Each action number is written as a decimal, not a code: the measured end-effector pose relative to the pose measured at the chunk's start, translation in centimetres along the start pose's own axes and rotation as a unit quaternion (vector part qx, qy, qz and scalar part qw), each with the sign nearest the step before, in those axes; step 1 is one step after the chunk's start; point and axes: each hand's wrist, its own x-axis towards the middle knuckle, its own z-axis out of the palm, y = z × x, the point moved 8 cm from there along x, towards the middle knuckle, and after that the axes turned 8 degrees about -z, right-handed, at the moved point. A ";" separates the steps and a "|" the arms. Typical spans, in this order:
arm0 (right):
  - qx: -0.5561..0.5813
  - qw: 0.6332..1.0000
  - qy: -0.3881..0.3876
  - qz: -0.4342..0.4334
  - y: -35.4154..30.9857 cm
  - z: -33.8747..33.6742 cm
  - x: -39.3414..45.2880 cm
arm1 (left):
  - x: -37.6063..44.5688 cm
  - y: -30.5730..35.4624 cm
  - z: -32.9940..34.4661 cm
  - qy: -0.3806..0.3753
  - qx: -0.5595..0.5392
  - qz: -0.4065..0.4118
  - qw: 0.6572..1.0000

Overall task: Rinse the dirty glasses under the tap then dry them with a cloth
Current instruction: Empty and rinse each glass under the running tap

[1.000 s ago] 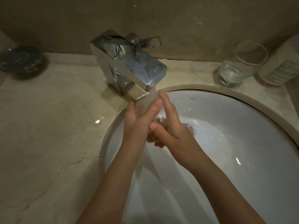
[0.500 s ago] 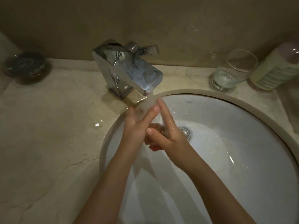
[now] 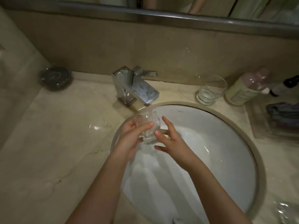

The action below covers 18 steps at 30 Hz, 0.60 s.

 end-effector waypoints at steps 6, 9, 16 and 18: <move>-0.054 0.996 0.069 0.008 -3.6 -2.2 1.1 | -0.7 0.4 -0.5 0.040 -0.015 -0.013 0.999; -0.060 0.995 0.082 -0.025 -6.7 -2.5 3.1 | -0.8 0.6 -0.6 0.050 -0.024 -0.021 0.998; -0.078 0.992 0.079 -0.061 -11.6 -1.3 7.9 | -1.0 -0.1 -1.5 0.057 -0.023 -0.045 0.997; -0.094 0.991 0.077 -0.057 -12.0 -1.2 8.8 | -1.0 -0.1 -1.7 0.054 -0.025 -0.046 0.997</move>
